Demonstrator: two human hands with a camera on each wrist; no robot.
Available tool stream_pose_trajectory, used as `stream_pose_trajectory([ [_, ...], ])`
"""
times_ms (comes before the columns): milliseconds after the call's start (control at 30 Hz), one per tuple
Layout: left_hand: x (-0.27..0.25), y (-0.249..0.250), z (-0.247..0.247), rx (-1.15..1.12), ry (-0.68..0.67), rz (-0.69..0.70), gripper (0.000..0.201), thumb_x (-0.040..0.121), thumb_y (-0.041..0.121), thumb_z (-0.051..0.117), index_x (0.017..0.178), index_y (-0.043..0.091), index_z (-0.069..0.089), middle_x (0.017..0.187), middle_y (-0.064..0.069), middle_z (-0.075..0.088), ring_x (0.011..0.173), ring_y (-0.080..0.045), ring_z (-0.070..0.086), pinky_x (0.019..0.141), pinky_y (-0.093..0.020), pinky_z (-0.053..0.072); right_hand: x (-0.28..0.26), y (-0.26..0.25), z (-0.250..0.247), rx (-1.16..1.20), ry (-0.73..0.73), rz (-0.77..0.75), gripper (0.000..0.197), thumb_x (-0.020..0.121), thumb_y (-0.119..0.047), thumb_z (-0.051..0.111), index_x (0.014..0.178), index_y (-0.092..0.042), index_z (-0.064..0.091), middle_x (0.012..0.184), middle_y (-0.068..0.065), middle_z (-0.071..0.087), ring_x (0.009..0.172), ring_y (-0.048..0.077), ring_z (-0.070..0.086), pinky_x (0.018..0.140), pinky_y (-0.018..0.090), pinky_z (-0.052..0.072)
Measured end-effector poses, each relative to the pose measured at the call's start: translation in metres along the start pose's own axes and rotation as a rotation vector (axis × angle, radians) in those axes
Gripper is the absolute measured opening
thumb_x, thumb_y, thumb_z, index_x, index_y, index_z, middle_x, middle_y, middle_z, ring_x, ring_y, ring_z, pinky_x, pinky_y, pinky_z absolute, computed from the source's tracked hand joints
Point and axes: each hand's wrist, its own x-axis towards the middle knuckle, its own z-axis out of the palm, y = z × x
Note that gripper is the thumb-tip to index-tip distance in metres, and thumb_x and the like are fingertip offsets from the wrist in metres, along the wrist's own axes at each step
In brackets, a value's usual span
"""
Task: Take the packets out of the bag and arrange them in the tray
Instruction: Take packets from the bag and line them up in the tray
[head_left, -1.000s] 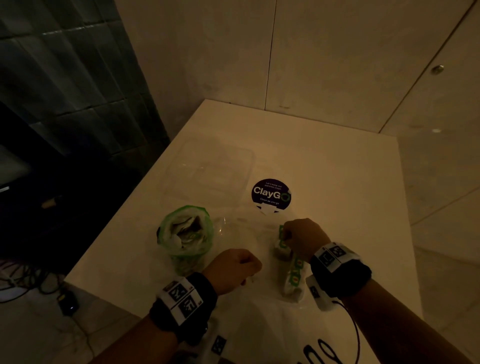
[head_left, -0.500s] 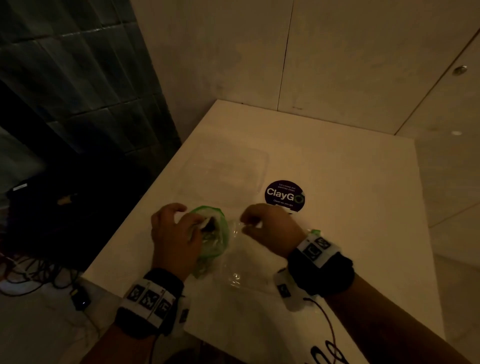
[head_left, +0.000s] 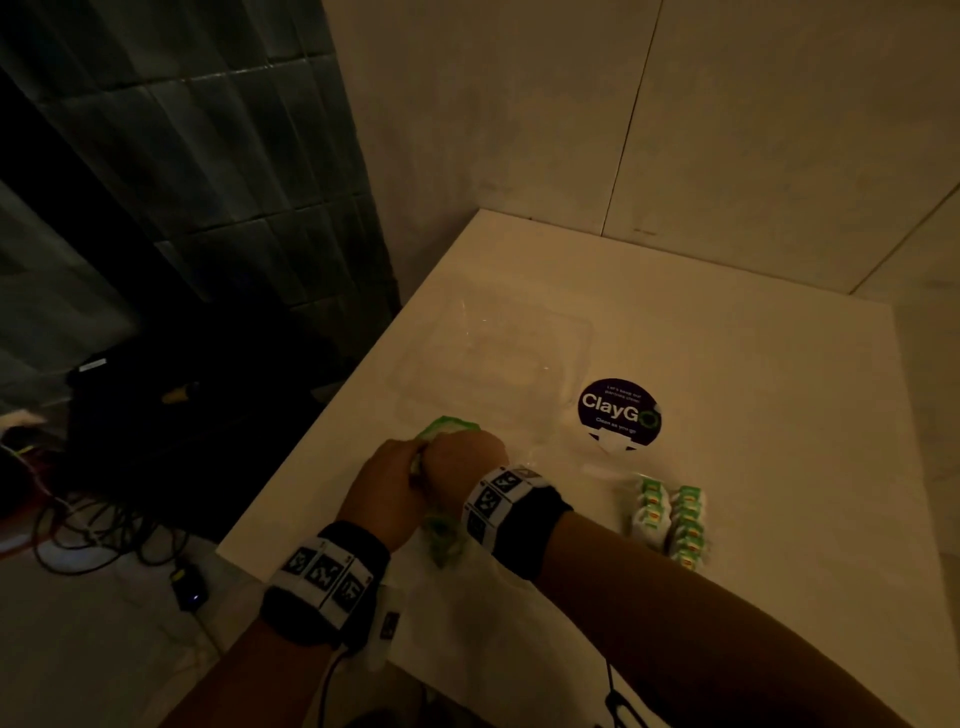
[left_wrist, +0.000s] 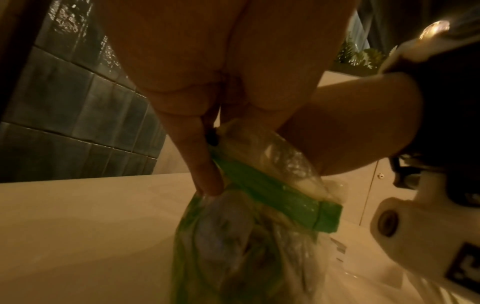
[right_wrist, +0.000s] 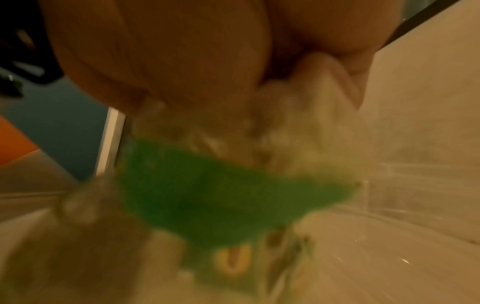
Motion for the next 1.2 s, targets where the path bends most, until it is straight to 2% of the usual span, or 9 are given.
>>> stream_pose_trajectory([
  [167,0.004,-0.007,-0.003,-0.015,-0.024,0.042,0.037,0.091,0.004,0.045,0.122,0.017,0.059,0.119,-0.014,0.058,0.102,-0.031,0.057,0.086,-0.036,0.048,0.001,0.006,-0.004,-0.072,0.023,-0.052,0.024,0.094,-0.029,0.05,0.103,-0.013,0.066,0.109,0.005,0.059,0.095,0.026,0.061,0.063,0.032,0.042],
  [300,0.004,-0.011,-0.004,-0.129,-0.019,0.04,0.036,0.094,0.009,0.05,0.129,0.017,0.056,0.128,-0.01,0.056,0.114,-0.028,0.055,0.092,-0.028,0.043,-0.007,0.021,-0.007,-0.025,0.091,-0.037,0.029,0.088,-0.033,0.06,0.108,-0.012,0.061,0.111,0.007,0.054,0.089,0.029,0.059,0.062,0.033,0.042],
  [467,0.001,-0.008,-0.001,-0.131,-0.056,0.065,0.036,0.095,0.007,0.049,0.13,0.014,0.053,0.131,-0.009,0.054,0.117,-0.027,0.053,0.096,-0.029,0.043,-0.037,0.056,-0.012,0.424,0.277,-0.046,0.027,0.09,-0.018,0.055,0.116,-0.016,0.063,0.112,0.004,0.063,0.096,0.021,0.059,0.082,0.031,0.048],
  [567,0.0,-0.005,0.0,-0.1,-0.051,0.073,0.036,0.096,0.008,0.047,0.131,0.013,0.052,0.135,-0.008,0.051,0.12,-0.027,0.051,0.102,-0.032,0.042,-0.063,0.081,-0.01,0.771,0.385,0.008,0.014,0.09,-0.015,0.061,0.1,-0.016,0.07,0.088,-0.004,0.069,0.068,0.0,0.057,0.064,0.014,0.046],
  [633,-0.001,-0.004,0.002,-0.085,-0.05,0.073,0.036,0.096,0.007,0.046,0.132,0.013,0.051,0.137,-0.008,0.05,0.122,-0.027,0.05,0.103,-0.032,0.041,-0.08,0.099,-0.006,1.027,0.381,0.081,0.008,0.088,-0.012,0.064,0.091,-0.015,0.071,0.071,-0.003,0.064,0.053,0.0,0.054,0.052,0.014,0.045],
  [867,0.001,-0.004,0.01,-0.003,-0.024,0.076,0.039,0.09,0.006,0.054,0.128,0.013,0.055,0.137,-0.013,0.044,0.126,-0.031,0.042,0.104,-0.037,0.038,-0.124,0.141,0.011,1.426,0.342,0.192,0.011,0.088,-0.005,0.062,0.084,-0.013,0.068,0.071,0.0,0.062,0.064,0.007,0.059,0.056,0.029,0.055],
  [1033,-0.021,0.04,0.013,0.052,0.295,0.481,0.033,0.079,0.031,0.062,0.108,0.016,0.066,0.129,-0.01,0.048,0.125,-0.03,0.034,0.097,-0.04,0.04,-0.145,0.151,0.02,1.561,0.266,0.194,0.004,0.089,0.0,0.059,0.09,-0.002,0.062,0.071,0.005,0.059,0.063,0.012,0.06,0.063,0.037,0.06],
  [1100,-0.029,0.068,0.02,-0.011,0.24,0.647,0.036,0.079,0.037,0.059,0.11,0.019,0.065,0.125,-0.003,0.052,0.12,-0.022,0.041,0.095,-0.033,0.042,-0.149,0.15,0.022,1.603,0.253,0.19,0.005,0.088,0.001,0.059,0.092,0.001,0.062,0.072,0.008,0.059,0.063,0.014,0.061,0.064,0.038,0.06],
  [1200,-0.038,0.102,0.042,-0.182,-0.024,0.691,0.04,0.08,0.038,0.064,0.117,0.026,0.059,0.121,0.009,0.052,0.113,-0.006,0.047,0.093,-0.019,0.041,-0.155,0.147,0.025,1.612,0.25,0.178,0.006,0.089,0.003,0.058,0.093,0.003,0.061,0.078,0.014,0.059,0.065,0.019,0.062,0.064,0.035,0.06],
])
